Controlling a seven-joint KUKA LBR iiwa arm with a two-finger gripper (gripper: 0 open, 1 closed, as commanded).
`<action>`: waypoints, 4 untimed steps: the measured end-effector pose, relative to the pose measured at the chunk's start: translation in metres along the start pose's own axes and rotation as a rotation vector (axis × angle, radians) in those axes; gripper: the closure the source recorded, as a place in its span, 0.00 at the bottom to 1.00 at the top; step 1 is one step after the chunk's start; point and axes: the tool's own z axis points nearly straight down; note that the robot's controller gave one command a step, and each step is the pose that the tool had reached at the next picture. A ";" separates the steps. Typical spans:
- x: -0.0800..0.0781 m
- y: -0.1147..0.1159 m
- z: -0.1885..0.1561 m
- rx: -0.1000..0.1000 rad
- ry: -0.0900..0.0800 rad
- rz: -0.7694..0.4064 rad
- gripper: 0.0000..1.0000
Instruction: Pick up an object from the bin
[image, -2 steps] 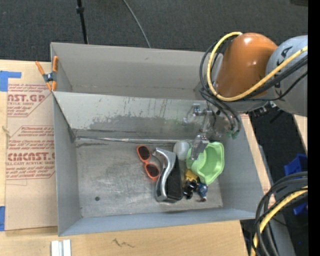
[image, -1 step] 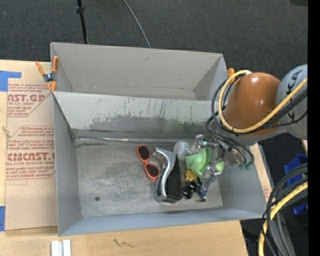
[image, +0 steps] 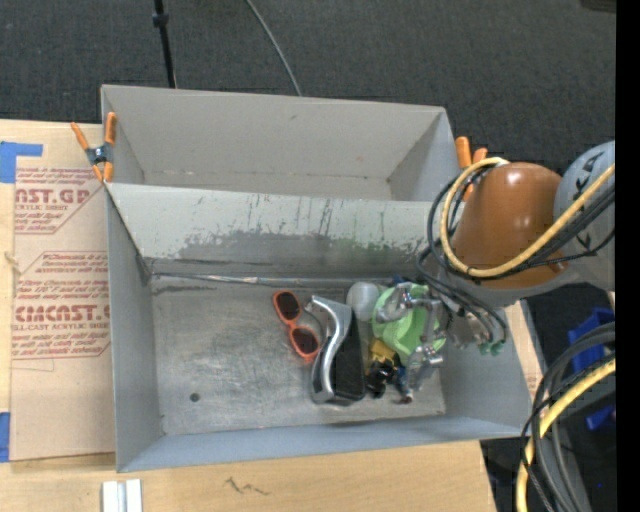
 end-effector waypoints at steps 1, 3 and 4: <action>-0.037 -0.037 0.018 0.001 -0.004 -0.149 0.00; -0.033 -0.057 0.050 0.004 -0.026 -0.217 1.00; -0.033 -0.057 0.050 0.004 -0.026 -0.217 1.00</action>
Offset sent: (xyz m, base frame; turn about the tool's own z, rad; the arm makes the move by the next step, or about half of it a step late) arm 0.0163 -0.0735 -0.0853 -0.0999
